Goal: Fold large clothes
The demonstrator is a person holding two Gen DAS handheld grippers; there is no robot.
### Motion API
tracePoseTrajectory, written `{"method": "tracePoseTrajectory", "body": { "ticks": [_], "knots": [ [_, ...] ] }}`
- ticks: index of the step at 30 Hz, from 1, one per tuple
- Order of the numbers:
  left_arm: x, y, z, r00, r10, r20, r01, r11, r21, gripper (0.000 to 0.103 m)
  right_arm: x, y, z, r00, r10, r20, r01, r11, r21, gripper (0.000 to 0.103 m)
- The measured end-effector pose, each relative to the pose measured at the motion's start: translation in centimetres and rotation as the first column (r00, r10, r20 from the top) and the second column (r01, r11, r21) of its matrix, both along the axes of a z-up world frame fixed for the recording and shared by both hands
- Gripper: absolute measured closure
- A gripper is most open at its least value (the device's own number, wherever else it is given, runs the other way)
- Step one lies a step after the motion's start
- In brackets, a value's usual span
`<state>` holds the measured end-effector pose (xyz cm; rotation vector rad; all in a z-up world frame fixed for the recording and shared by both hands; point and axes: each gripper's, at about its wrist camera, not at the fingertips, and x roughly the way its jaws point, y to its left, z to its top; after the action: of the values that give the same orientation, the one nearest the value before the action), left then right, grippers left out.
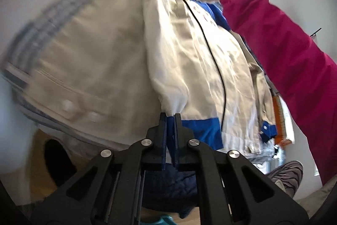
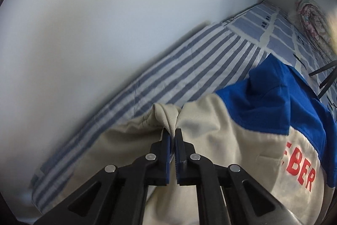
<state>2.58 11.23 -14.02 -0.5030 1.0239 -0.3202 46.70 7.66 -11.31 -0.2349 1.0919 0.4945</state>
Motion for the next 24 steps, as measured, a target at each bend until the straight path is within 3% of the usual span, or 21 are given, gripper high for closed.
{"method": "tracePoseTrajectory", "body": {
  "ticks": [2,6,13,15,16,17,21,23,24],
  "knots": [
    [-0.1,1.5,1.0,0.999,0.031,0.019,-0.031,0.999,0.042,0.1,1.0,0.4,0.8,1.0,-0.024,-0.005,0.024,0.999,0.039,0.102],
    [0.4,4.6,2.7,0.995,0.083,0.061,-0.093,0.976,0.199,0.1,2.2,2.2,0.9,0.999,-0.036,-0.001,0.036,0.998,0.058,0.102],
    [1.5,6.0,1.0,0.99,0.141,0.007,-0.134,0.924,0.358,0.1,3.4,5.7,-2.6,0.997,-0.072,-0.039,0.074,0.995,0.061,0.1],
    [1.5,6.2,0.6,0.989,0.15,-0.016,-0.136,0.928,0.346,0.099,3.3,6.1,-3.3,0.998,-0.053,-0.042,0.055,0.997,0.045,0.087],
    [1.5,6.1,0.6,0.988,0.155,-0.009,-0.141,0.925,0.353,0.098,3.1,6.0,-3.2,0.999,-0.04,-0.035,0.041,0.998,0.046,0.072],
    [1.4,6.3,0.8,0.987,0.159,0.0,-0.148,0.921,0.361,0.096,2.6,5.7,-2.9,1.0,-0.021,-0.022,0.022,0.999,0.048,0.068],
    [0.9,7.2,1.3,0.983,0.183,0.015,-0.177,0.924,0.338,0.096,-1.0,2.6,-0.6,0.999,0.034,0.014,-0.035,0.997,0.076,0.07],
    [0.8,6.8,1.5,0.985,0.173,0.023,-0.171,0.927,0.334,0.096,-3.2,0.1,0.3,1.0,0.021,0.022,-0.023,0.995,0.092,0.063],
    [0.8,6.5,1.6,0.987,0.16,0.03,-0.161,0.928,0.336,0.096,-4.6,-1.3,0.7,1.0,0.014,0.014,-0.016,0.994,0.104,0.055]
  ]
}}
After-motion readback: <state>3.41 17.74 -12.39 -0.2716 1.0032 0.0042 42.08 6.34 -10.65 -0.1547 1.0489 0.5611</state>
